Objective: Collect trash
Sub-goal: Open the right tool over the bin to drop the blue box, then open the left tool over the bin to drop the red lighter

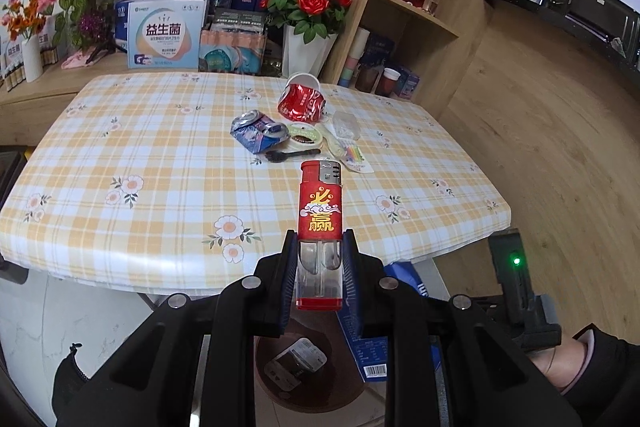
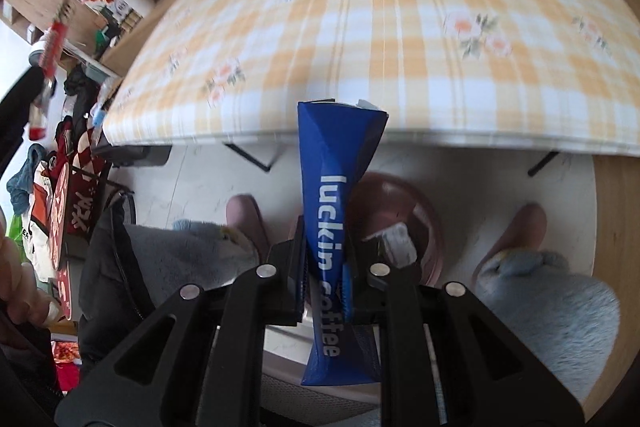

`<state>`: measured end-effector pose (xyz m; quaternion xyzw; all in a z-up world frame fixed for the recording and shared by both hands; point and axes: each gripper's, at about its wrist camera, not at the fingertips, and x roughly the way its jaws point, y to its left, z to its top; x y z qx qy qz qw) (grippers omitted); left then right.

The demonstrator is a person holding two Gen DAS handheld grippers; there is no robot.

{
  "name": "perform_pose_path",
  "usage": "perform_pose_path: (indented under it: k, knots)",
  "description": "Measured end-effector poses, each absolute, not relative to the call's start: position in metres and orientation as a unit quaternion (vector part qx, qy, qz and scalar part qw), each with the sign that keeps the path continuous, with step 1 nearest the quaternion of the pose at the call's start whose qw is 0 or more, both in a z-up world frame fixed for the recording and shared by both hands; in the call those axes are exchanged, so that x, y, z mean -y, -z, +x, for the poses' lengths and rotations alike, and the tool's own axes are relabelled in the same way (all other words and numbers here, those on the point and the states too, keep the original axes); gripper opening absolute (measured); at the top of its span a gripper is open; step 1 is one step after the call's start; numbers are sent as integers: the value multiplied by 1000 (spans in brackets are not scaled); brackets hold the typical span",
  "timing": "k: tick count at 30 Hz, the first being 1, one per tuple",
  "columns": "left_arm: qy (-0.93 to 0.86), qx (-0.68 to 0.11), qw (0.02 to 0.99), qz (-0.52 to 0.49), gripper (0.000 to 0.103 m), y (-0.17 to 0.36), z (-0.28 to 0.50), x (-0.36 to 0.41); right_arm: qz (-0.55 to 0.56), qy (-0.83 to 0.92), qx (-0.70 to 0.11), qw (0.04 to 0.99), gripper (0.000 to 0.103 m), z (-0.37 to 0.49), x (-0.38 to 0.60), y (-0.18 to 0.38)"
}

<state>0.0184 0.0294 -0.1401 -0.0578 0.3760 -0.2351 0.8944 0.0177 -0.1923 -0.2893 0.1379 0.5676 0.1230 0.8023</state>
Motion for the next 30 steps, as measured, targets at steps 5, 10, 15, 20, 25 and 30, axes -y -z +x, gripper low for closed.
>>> perform_pose_path:
  k: [5,10,15,20,25,30]
  knots:
    - [232,-388,890,-63,22,153,26,-32,162,-131,-582,786,35,23,189,308]
    - [230,-395,887,-63,22,162,30,-37,175,-134,-572,790,42,25,193,305]
    - [228,-406,882,-70,22,169,32,-42,184,-134,-525,820,72,27,200,279]
    - [234,-416,876,-64,22,175,29,-35,150,-116,-466,864,94,28,210,236]
    - [252,-434,863,-53,22,184,25,-20,109,-70,-420,898,97,27,228,203]
    - [276,-453,846,-47,22,197,21,-6,86,-29,-399,912,97,27,250,188]
